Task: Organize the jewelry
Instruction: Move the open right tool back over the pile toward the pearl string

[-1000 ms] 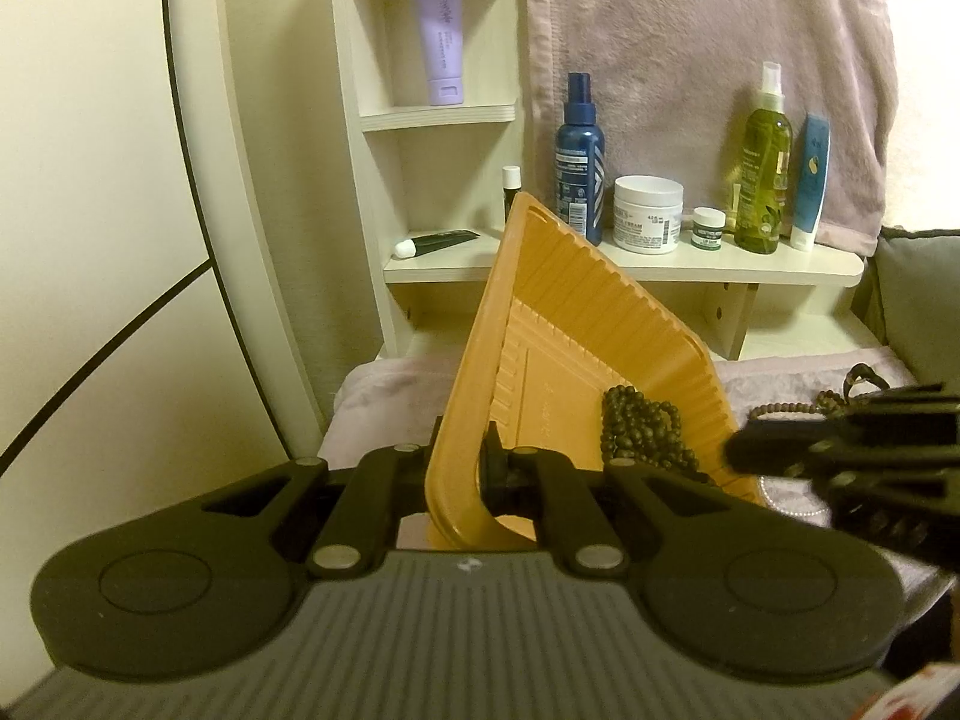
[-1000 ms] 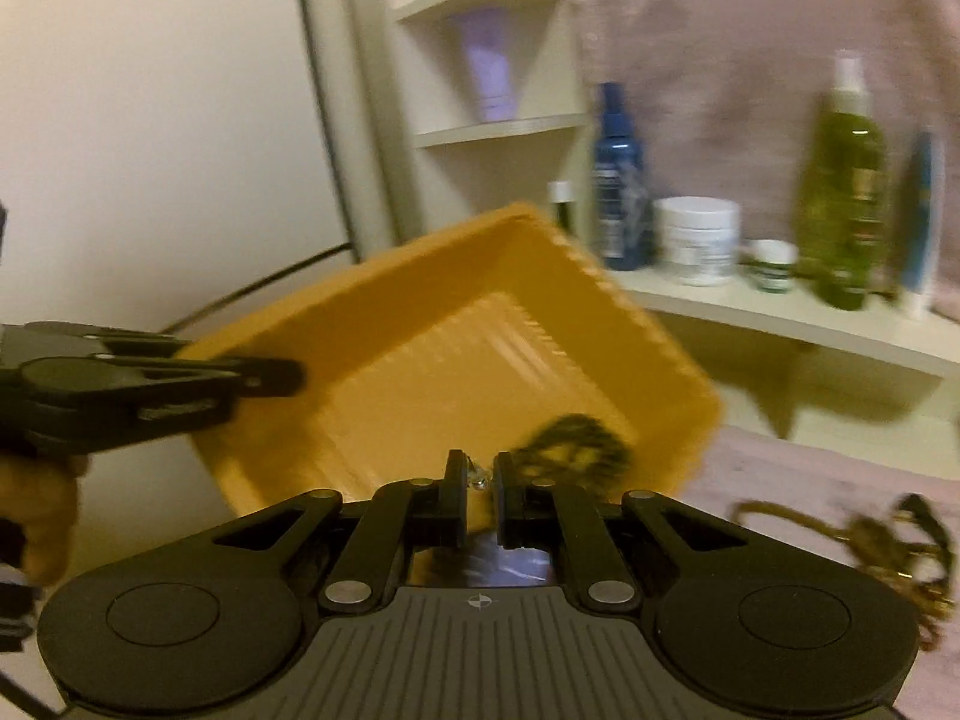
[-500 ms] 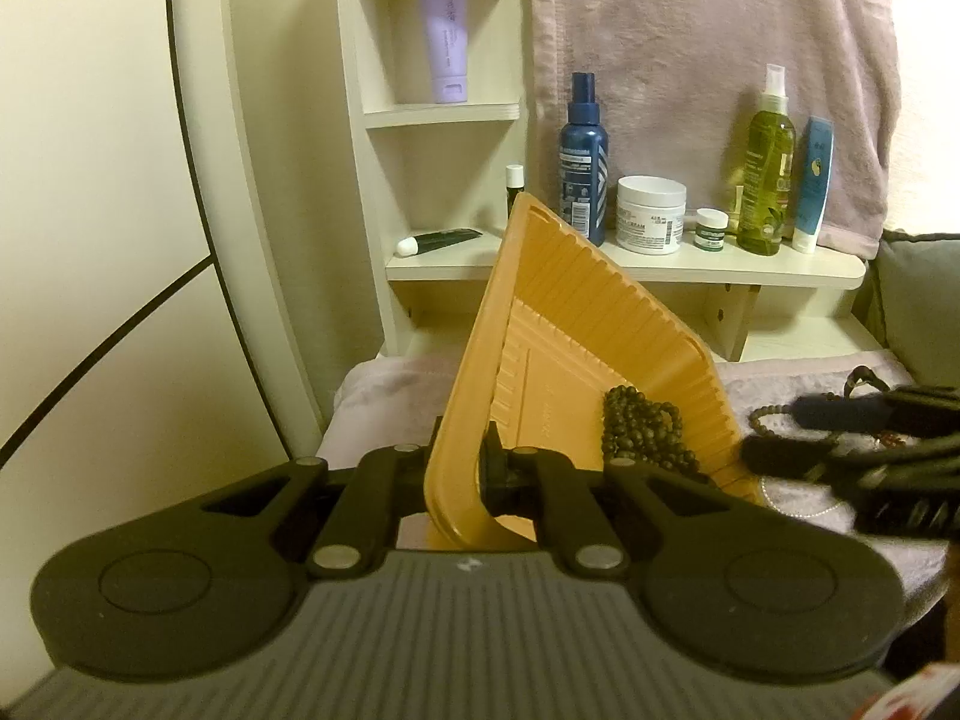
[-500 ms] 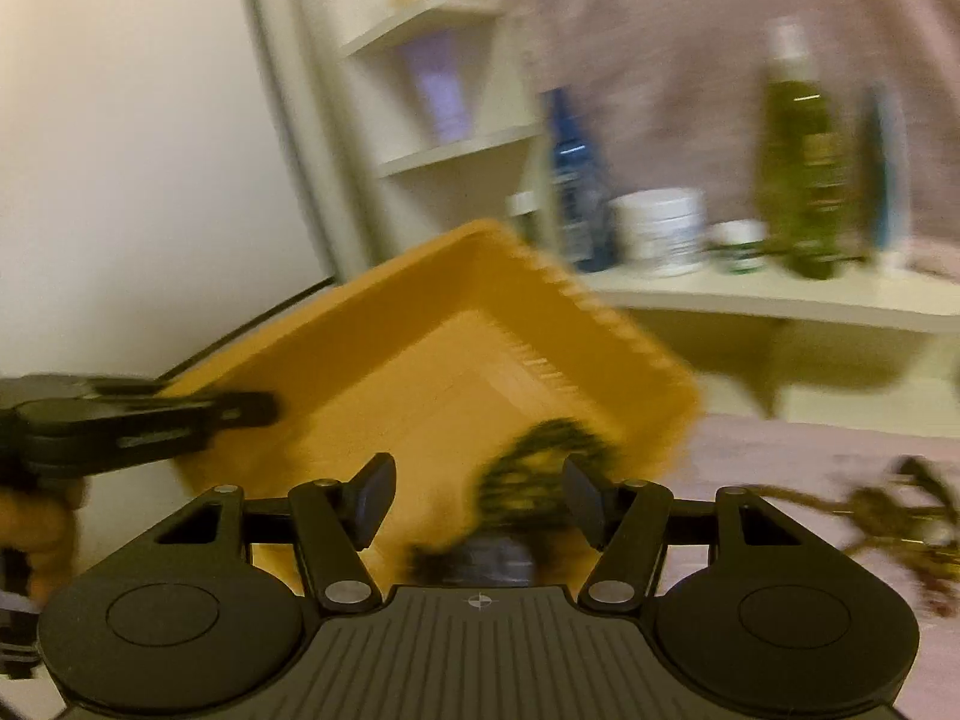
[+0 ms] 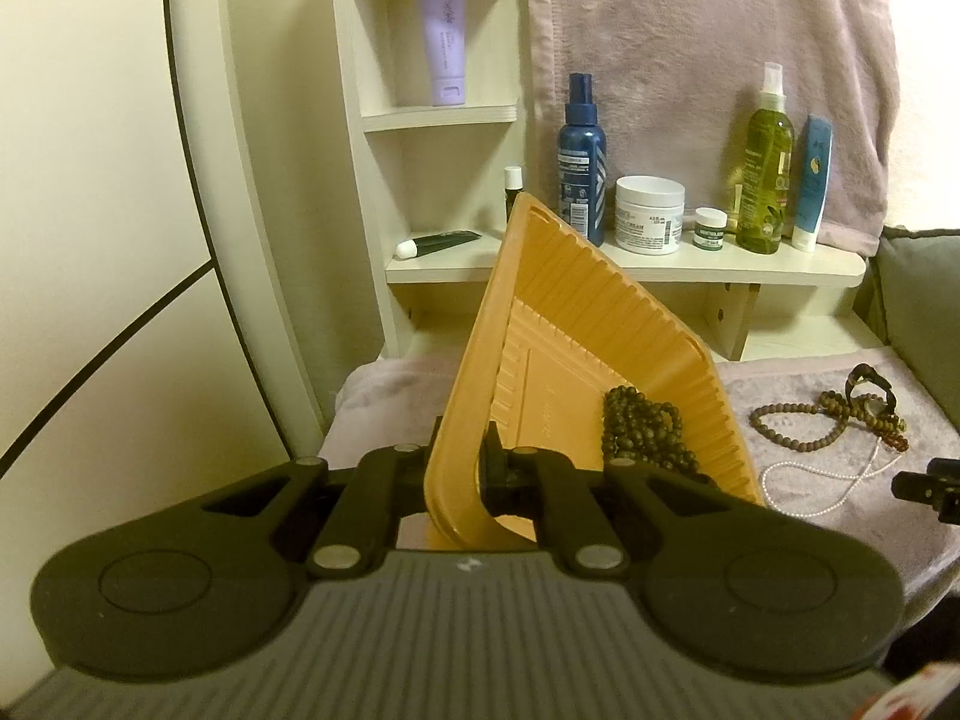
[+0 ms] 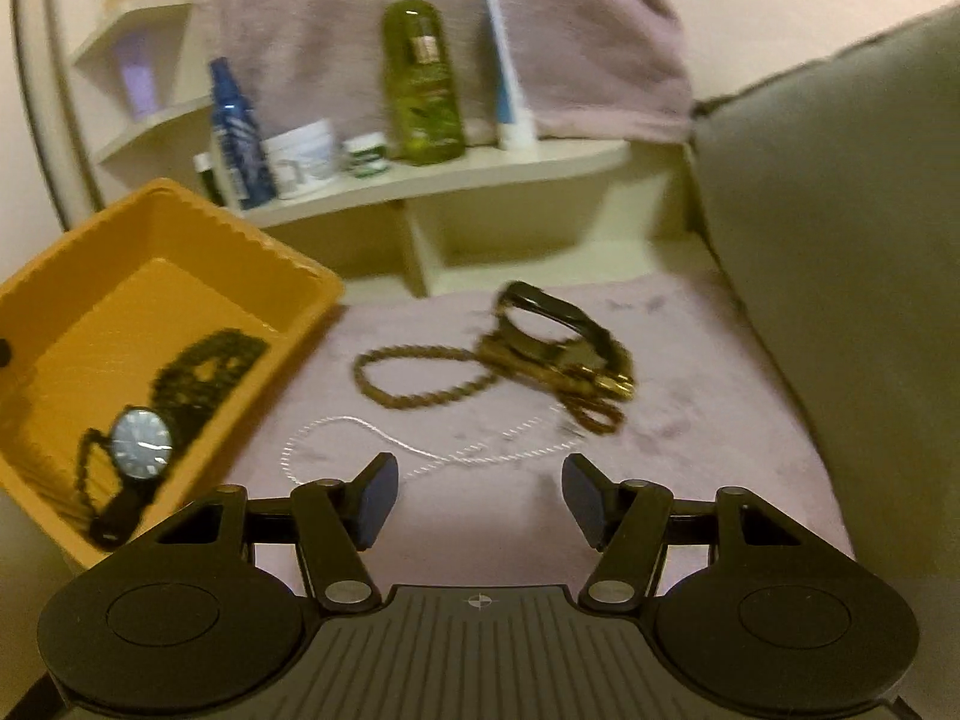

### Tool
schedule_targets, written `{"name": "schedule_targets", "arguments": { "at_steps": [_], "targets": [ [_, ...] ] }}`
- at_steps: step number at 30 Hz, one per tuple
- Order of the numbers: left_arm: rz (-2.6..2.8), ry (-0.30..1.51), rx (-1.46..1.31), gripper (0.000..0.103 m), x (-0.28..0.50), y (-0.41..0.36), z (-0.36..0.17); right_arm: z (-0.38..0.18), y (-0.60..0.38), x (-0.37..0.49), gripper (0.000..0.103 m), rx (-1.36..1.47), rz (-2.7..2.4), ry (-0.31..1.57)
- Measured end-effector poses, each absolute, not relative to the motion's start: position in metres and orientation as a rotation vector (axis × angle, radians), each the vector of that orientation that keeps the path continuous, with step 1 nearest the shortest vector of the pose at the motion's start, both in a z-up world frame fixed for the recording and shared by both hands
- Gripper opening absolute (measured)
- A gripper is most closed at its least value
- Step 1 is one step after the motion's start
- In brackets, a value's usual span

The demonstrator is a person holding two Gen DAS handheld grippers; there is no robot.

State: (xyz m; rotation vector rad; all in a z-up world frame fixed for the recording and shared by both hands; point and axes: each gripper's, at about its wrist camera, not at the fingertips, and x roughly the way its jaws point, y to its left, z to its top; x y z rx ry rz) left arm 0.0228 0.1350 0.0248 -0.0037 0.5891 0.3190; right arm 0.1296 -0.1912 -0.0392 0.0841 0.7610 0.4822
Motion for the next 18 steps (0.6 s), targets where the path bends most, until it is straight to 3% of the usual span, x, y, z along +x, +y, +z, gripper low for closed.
{"name": "schedule_targets", "arguments": {
  "at_steps": [7, 14, 18],
  "targets": [
    [0.321, 0.590, 0.000, 0.006, 0.023, 0.134, 0.025, -0.045, -0.188, 0.140, 0.060, 0.045, 0.490, 0.771],
    [0.322, 0.589, 0.001, 0.006, 0.023, 0.133, 0.025, -0.046, -0.164, 0.149, 0.039, 0.027, 0.546, 0.776],
    [0.322, 0.590, 0.001, 0.006, 0.023, 0.133, 0.025, -0.047, -0.145, 0.147, 0.036, -0.020, 0.618, 0.778]
  ]
}}
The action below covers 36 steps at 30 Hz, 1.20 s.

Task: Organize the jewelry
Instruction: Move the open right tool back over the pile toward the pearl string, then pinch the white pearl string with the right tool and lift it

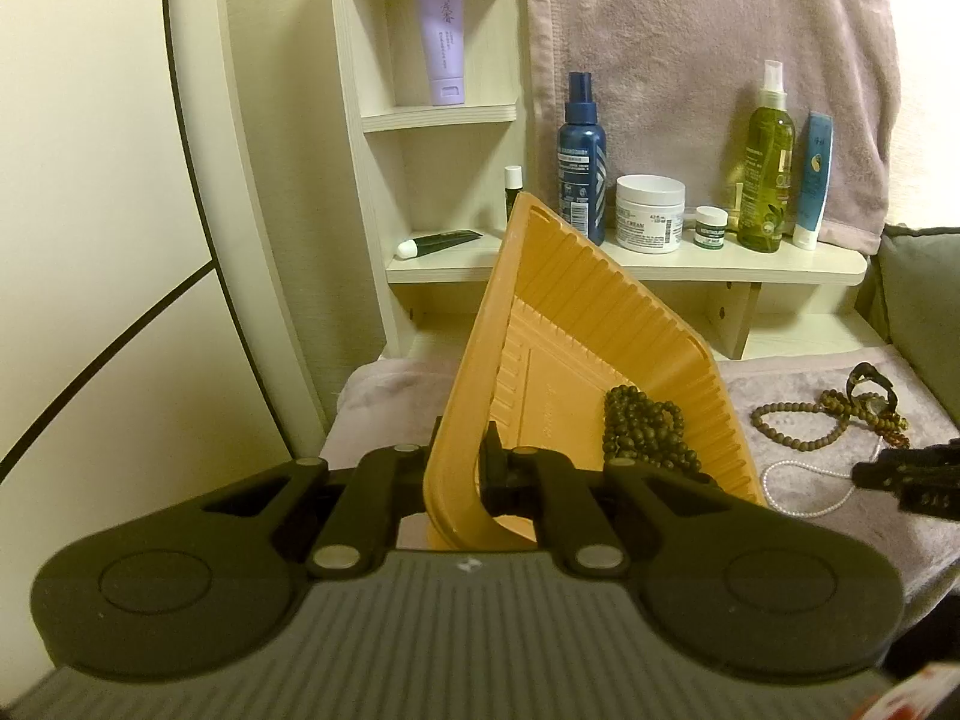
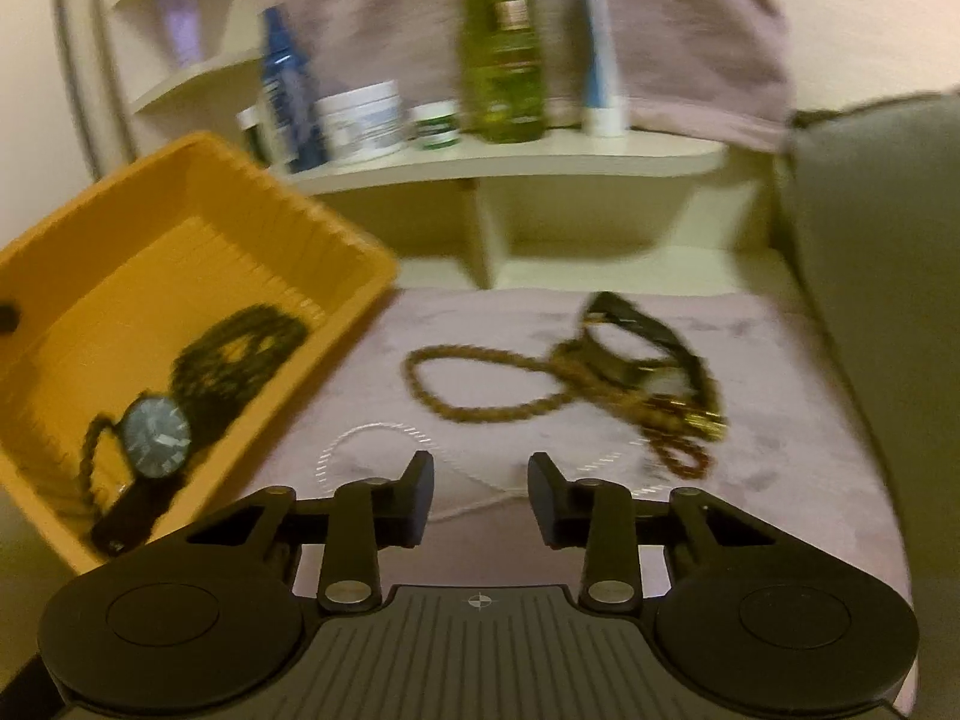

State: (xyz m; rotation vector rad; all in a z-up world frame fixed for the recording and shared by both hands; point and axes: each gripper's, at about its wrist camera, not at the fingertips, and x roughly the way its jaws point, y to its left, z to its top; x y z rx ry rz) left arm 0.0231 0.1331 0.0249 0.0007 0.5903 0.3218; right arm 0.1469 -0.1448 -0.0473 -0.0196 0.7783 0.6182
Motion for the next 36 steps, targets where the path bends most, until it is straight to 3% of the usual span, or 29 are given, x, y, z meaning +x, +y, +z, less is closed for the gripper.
{"name": "schedule_targets", "arguments": {
  "at_steps": [9, 17, 25, 36],
  "targets": [
    [0.325, 0.589, -0.002, 0.006, 0.023, 0.132, 0.025, -0.056, -0.105, 0.133, 0.033, -0.232, 0.850, 0.754],
    [0.326, 0.590, -0.004, 0.006, 0.023, 0.132, 0.024, -0.067, -0.090, 0.128, 0.004, -0.354, 0.908, 0.707],
    [0.327, 0.590, -0.004, 0.006, 0.023, 0.132, 0.024, -0.051, -0.099, 0.123, 0.002, -0.296, 0.880, 0.688],
    [0.328, 0.587, -0.008, 0.006, 0.022, 0.132, 0.023, 0.022, -0.127, 0.140, 0.002, -0.088, 0.837, 0.556]
  ]
}}
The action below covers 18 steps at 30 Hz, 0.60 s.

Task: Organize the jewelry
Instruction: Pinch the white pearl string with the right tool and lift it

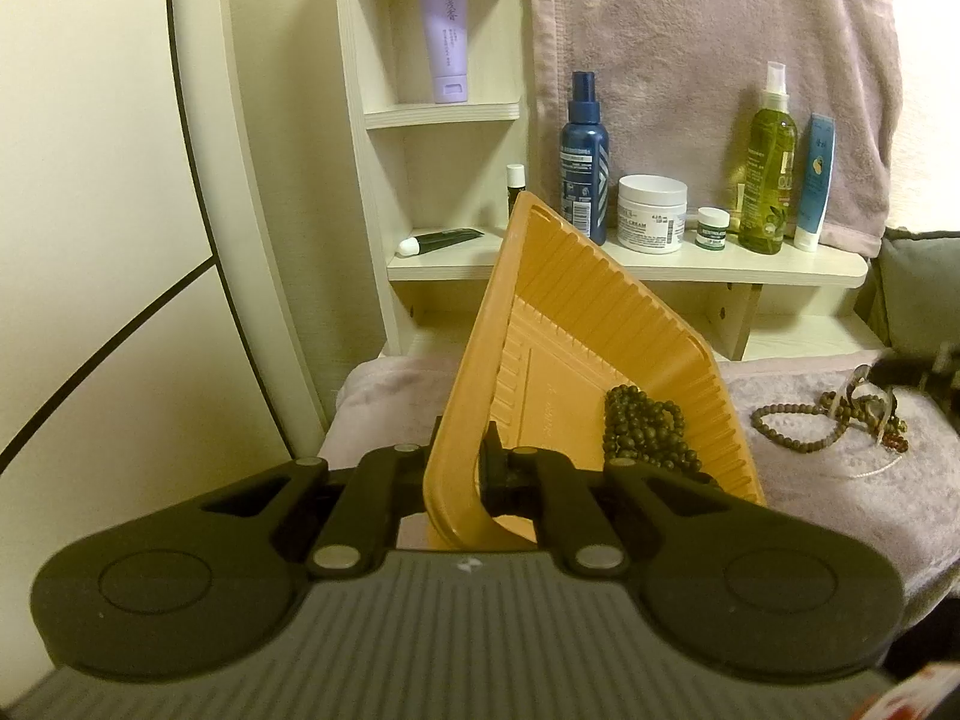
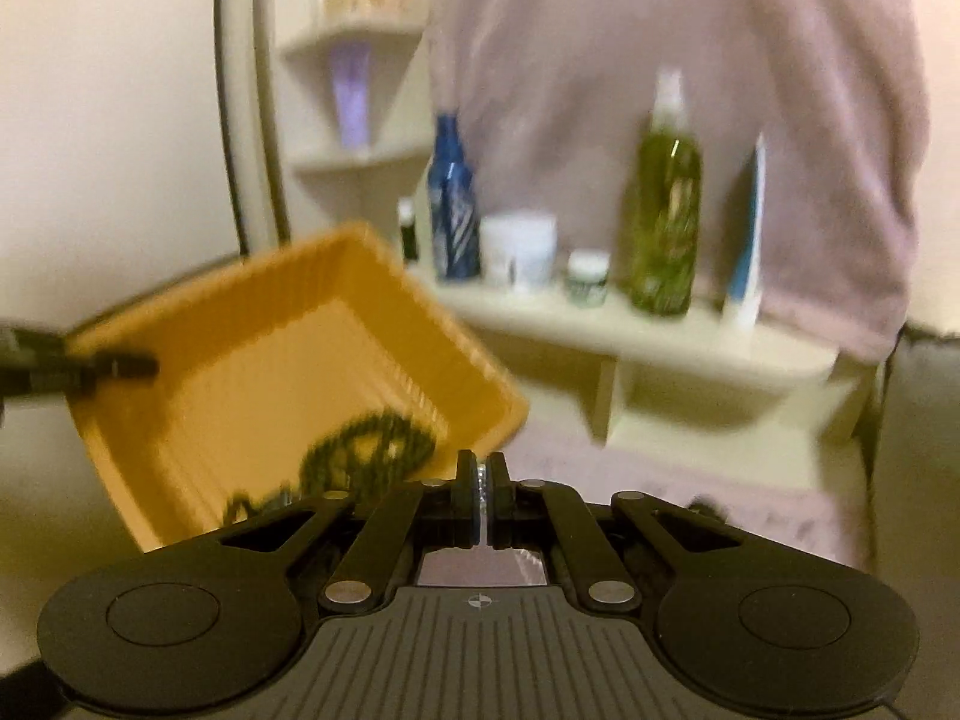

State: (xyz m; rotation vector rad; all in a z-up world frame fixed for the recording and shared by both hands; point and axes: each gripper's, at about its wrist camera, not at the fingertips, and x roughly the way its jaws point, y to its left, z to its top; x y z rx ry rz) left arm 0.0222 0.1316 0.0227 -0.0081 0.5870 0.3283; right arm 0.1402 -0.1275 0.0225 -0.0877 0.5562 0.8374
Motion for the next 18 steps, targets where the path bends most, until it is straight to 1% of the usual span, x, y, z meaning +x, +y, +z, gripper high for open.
{"name": "schedule_targets", "arguments": {
  "at_steps": [4, 10, 18],
  "targets": [
    [0.327, 0.587, -0.010, 0.006, 0.022, 0.132, 0.023, 0.048, -0.135, 0.148, 0.002, -0.039, 0.836, 0.512],
    [0.324, 0.584, -0.015, 0.007, 0.021, 0.133, 0.023, 0.073, -0.130, 0.152, 0.002, 0.001, 0.869, 0.478],
    [0.320, 0.583, -0.019, 0.007, 0.021, 0.133, 0.024, 0.116, -0.101, 0.142, 0.002, 0.063, 0.985, 0.387]
  ]
}}
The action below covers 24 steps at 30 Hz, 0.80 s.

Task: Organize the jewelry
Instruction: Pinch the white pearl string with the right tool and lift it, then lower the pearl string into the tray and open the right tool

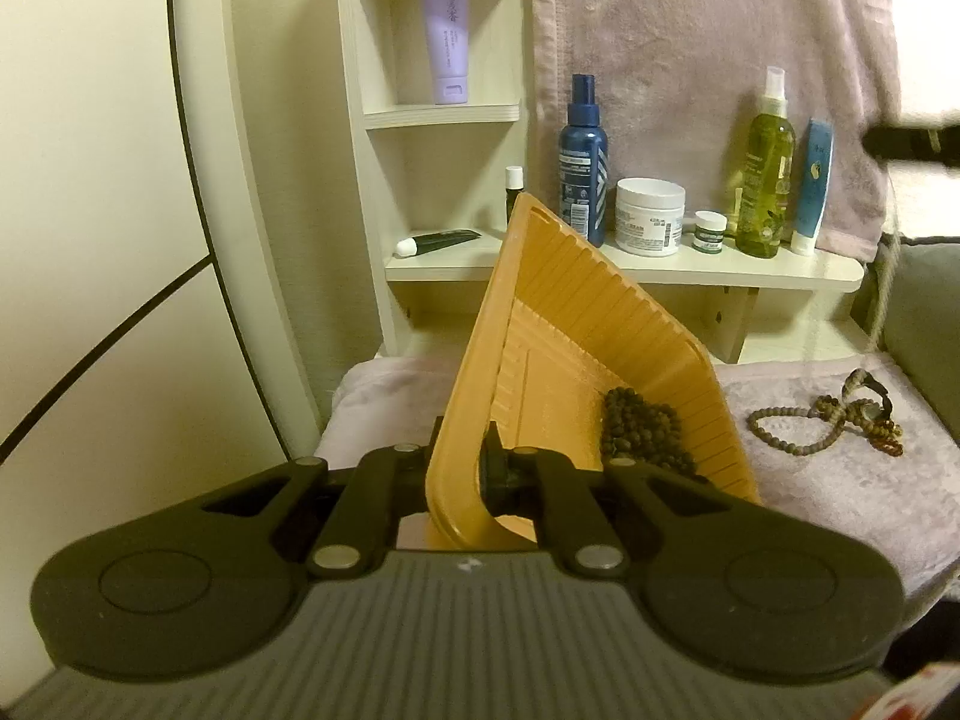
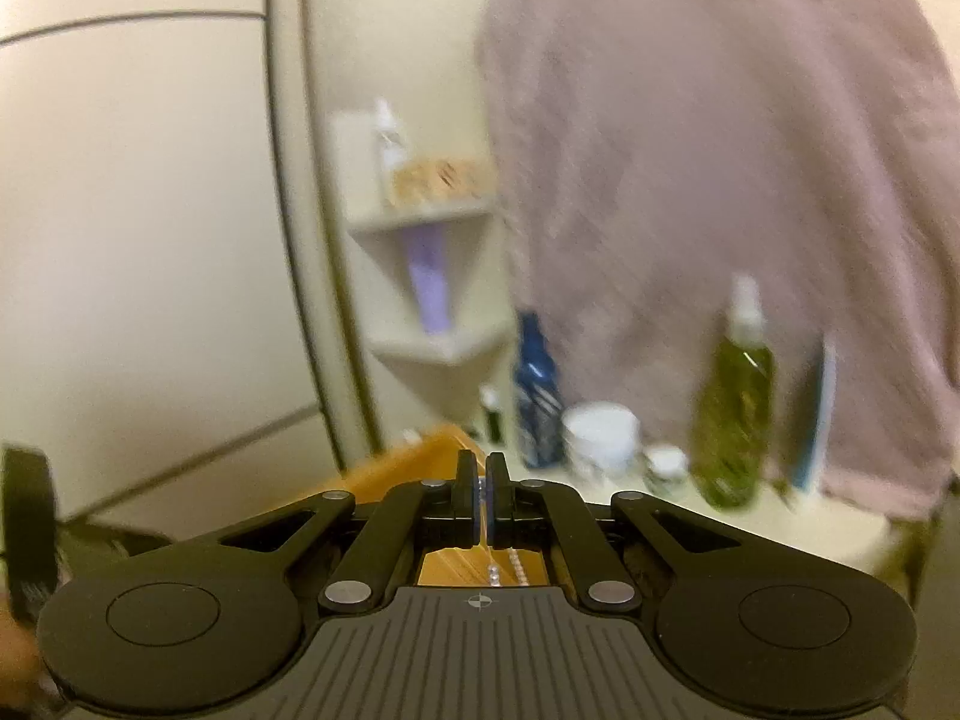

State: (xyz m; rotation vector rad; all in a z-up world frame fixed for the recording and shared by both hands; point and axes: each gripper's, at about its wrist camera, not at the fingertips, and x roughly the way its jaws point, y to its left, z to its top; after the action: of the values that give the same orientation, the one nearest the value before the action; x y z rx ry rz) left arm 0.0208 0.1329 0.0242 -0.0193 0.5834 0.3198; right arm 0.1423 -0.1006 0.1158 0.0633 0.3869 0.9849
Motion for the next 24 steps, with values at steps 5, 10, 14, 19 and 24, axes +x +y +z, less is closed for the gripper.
{"name": "schedule_targets", "arguments": {
  "at_steps": [5, 10, 14, 19, 24],
  "targets": [
    [0.317, 0.582, -0.023, 0.007, 0.020, 0.134, 0.024, 0.144, -0.078, 0.137, 0.002, 0.107, 1.063, 0.320],
    [0.316, 0.579, -0.029, 0.007, 0.019, 0.135, 0.024, 0.152, -0.055, 0.135, 0.002, 0.117, 1.121, 0.320],
    [0.315, 0.579, -0.034, 0.007, 0.019, 0.136, 0.024, 0.127, -0.036, 0.139, 0.002, 0.122, 1.156, 0.428],
    [0.316, 0.580, -0.037, 0.007, 0.019, 0.136, 0.023, 0.075, -0.018, 0.144, 0.002, 0.102, 1.155, 0.602],
    [0.317, 0.581, -0.038, 0.007, 0.019, 0.137, 0.023, 0.031, -0.016, 0.145, 0.002, 0.107, 1.135, 0.736]
  ]
}}
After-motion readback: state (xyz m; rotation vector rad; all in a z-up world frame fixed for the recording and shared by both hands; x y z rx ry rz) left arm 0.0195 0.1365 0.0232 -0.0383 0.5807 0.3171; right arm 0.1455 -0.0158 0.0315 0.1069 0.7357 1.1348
